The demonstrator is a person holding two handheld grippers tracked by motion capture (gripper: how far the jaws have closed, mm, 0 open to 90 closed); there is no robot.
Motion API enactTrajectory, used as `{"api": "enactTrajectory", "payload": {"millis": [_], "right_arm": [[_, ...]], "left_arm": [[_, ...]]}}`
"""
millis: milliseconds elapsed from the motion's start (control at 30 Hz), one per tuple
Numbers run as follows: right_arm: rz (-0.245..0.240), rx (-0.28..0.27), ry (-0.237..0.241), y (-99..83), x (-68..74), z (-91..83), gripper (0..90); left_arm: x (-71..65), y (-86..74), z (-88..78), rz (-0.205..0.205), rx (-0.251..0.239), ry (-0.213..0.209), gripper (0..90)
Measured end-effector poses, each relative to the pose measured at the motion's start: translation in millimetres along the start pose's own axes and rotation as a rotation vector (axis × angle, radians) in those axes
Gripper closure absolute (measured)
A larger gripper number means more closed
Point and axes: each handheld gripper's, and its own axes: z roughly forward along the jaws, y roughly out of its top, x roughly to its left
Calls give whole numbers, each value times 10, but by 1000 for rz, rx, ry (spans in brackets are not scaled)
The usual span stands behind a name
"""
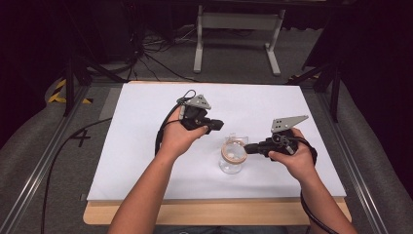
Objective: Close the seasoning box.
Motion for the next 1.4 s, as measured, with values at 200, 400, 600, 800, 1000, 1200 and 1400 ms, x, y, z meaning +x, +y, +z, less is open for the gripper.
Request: {"api": "enactTrajectory", "payload": {"millis": [200,400,600,800,1000,1200,1400], "right_arm": [[0,44,14,-8,19,0,900],[-4,90,14,-33,36,30,900],[-11,136,15,-52,62,55,900],[-9,165,19,-71,74,62,900],[-4,193,28,-102,72,71,900],[-9,194,27,-101,74,55,900],[-5,156,7,-79,54,-33,888]], "left_arm": [[-97,-158,-146,8,39,18,839],[-127,-373,-192,2,96,39,839],[-126,-586,-250,-44,123,36,833],[-83,-661,-314,-74,126,45,829],[-46,-714,-309,-83,142,53,828],[-28,-733,-294,-96,140,50,804],[-13,-771,-358,-127,113,83,735]]}}
